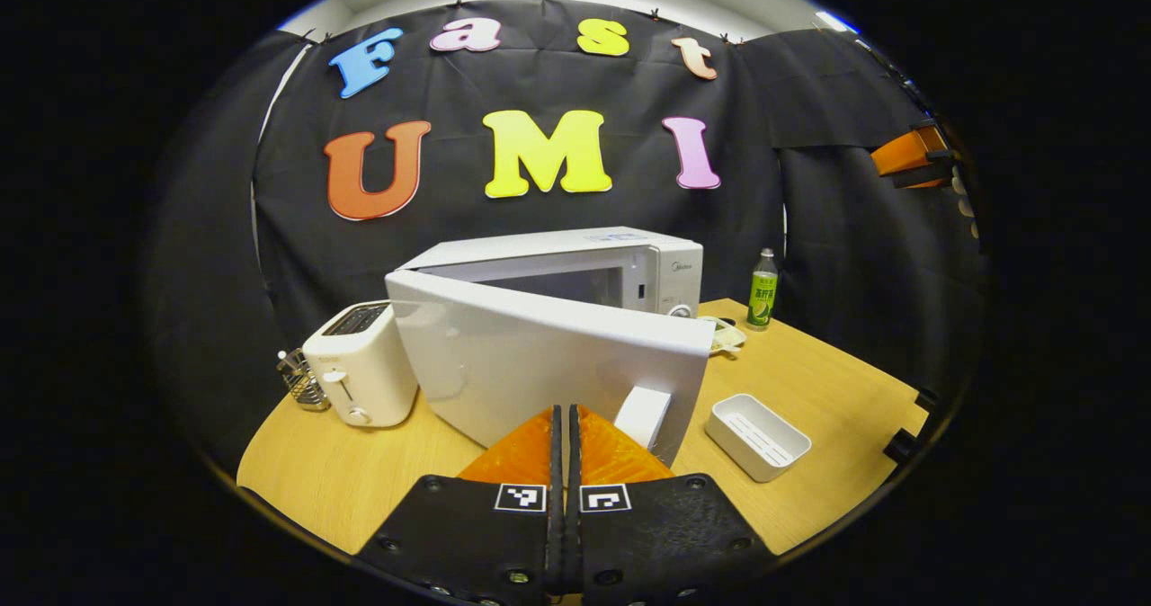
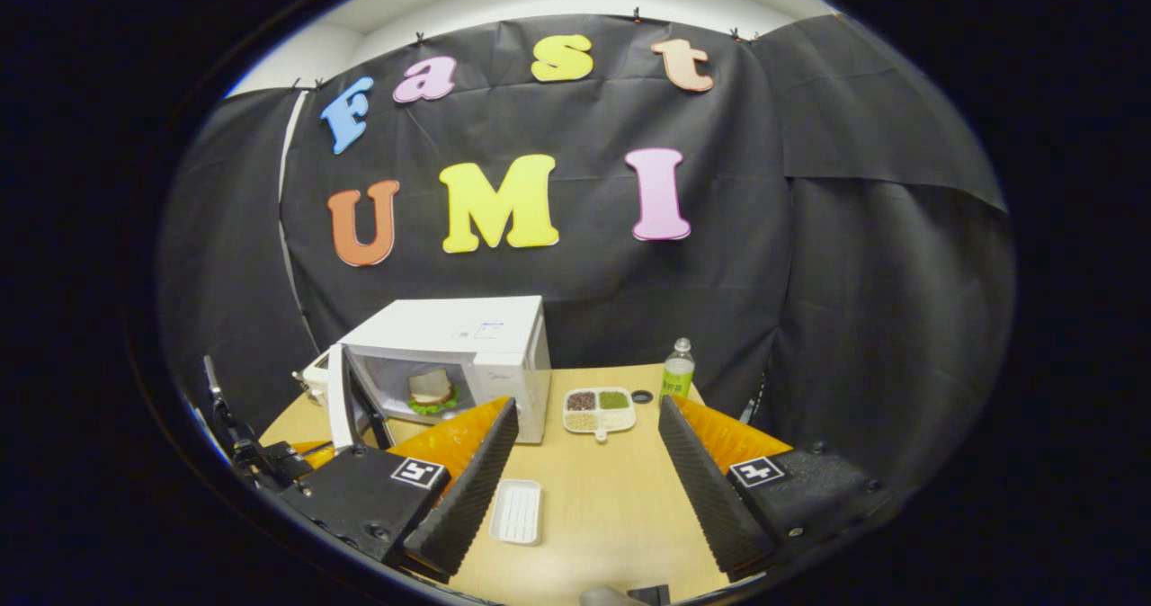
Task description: Open the microwave oven with the left hand, put the food in, and close the microwave oven.
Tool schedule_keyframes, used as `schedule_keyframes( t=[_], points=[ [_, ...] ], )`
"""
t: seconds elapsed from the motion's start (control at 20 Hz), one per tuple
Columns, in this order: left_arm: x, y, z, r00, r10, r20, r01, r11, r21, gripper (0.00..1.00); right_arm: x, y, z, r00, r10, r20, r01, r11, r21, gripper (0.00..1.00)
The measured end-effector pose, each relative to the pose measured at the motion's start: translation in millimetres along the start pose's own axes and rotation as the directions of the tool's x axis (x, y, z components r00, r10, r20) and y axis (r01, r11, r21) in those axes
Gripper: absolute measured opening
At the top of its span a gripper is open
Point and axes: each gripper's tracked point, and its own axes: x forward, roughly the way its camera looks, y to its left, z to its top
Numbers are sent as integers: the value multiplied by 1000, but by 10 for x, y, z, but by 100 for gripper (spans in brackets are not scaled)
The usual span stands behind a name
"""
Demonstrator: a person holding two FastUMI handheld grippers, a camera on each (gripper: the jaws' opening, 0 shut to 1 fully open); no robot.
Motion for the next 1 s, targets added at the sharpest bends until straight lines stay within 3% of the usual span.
schedule_keyframes(
  t=[0.25,0.65,0.7,0.75,0.8,0.85,1.0],
  points=[
    [472,-356,157,999,-38,4,38,999,29,0,115,-307,-13,1000,-11,-17,11,1000,18,92],
    [1199,-598,371,999,-35,18,34,999,30,0,313,-580,-1,999,-26,-23,26,999,31,92],
    [1275,-592,387,999,-31,19,31,999,29,0,343,-596,-14,999,-28,-27,28,999,31,100],
    [1355,-584,401,999,-28,20,28,999,27,0,376,-620,-26,999,-29,-30,30,999,34,92],
    [1418,-583,409,1000,-25,18,24,999,21,0,409,-616,-30,999,-27,-35,28,999,37,92],
    [1492,-573,423,1000,-20,18,20,1000,15,0,447,-617,-38,999,-26,-40,27,999,38,100],
    [1651,-538,478,1000,-8,22,7,1000,5,0,512,-618,-36,999,-22,-43,23,999,39,92]
  ],
)
